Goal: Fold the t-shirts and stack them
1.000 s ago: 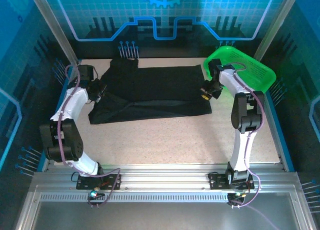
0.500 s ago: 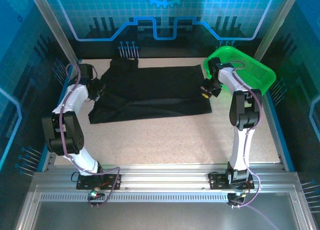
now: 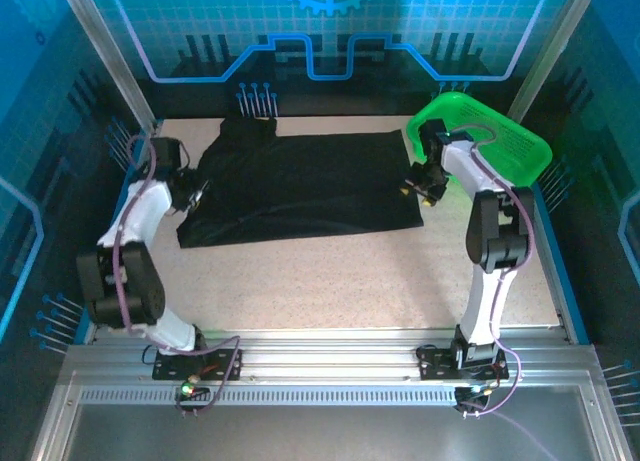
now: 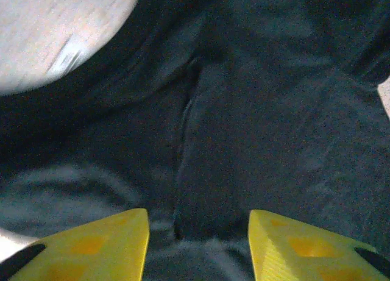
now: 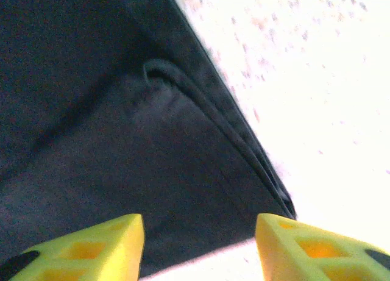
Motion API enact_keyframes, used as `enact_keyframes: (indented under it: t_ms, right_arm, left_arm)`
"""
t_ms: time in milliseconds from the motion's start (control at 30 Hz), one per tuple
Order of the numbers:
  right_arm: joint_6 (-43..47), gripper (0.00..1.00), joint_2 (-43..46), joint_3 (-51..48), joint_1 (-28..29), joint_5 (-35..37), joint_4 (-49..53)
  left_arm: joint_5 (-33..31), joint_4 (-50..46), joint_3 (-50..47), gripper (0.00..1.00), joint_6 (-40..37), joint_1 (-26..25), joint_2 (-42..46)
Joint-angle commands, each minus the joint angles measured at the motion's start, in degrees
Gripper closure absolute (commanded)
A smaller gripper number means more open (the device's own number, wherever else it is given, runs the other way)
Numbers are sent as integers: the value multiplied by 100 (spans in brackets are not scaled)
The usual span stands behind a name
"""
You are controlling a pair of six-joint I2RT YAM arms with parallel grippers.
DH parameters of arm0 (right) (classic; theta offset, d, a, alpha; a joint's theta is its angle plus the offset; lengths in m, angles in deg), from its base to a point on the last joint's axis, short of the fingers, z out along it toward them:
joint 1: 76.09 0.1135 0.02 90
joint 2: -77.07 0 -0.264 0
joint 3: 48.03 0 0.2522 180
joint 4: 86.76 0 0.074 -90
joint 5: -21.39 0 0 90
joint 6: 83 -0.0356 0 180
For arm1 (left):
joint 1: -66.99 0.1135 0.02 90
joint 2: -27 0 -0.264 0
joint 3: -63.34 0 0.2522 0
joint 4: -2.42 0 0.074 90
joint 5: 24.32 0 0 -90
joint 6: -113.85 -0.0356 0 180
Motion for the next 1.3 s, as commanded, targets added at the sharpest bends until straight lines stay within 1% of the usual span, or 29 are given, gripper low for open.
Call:
enact_keyframes:
  t_ms: [0, 33, 100, 167, 233, 267, 400, 500, 633, 767, 900, 1067, 1267]
  right_arm:
    - [145, 57, 448, -702, 268, -30, -316]
    - [151, 64, 435, -858, 317, -102, -421]
    - [205, 75, 276, -922, 382, -118, -497]
    - [290, 81, 27, -846, 424, -48, -521]
    - [364, 81, -265, -658, 412, 8, -418]
    - [388, 81, -447, -492, 409, 72, -283]
    - [531, 79, -974, 8, 377, 302, 207]
    - [658, 79, -1226, 237, 368, 497, 561]
    - [773, 78, -1195, 134, 365, 531, 690]
    - [840, 76, -1059, -130, 397, 546, 746]
    - [825, 75, -813, -578, 402, 564, 726]
    - [757, 74, -315, -1392, 438, 487, 611]
    - [473, 73, 468, -2470, 652, 306, 448]
  left_arm:
    - [146, -161, -879, 65, 371, 51, 371]
    - [197, -61, -1046, 69, 476, 53, 325]
    - [310, 152, -1132, 73, 606, 70, 93]
    - [301, 279, -1000, 78, 658, 113, -326]
    - [126, 168, -708, 82, 616, 168, -806]
    - [-58, -15, -523, 85, 581, 212, -1036]
    - [-683, -534, 12, 92, 456, 418, -1583]
    - [-821, -777, 264, 93, 274, 483, -1837]
    - [-824, -790, 190, 93, 126, 503, -1984]
    - [-682, -683, -134, 93, 213, 529, -1912]
    - [-581, -647, -597, 92, 386, 541, -1609]
    - [-647, -712, -1413, 92, 619, 578, -936]
    - [-634, -890, -2444, 92, 1155, 666, 137]
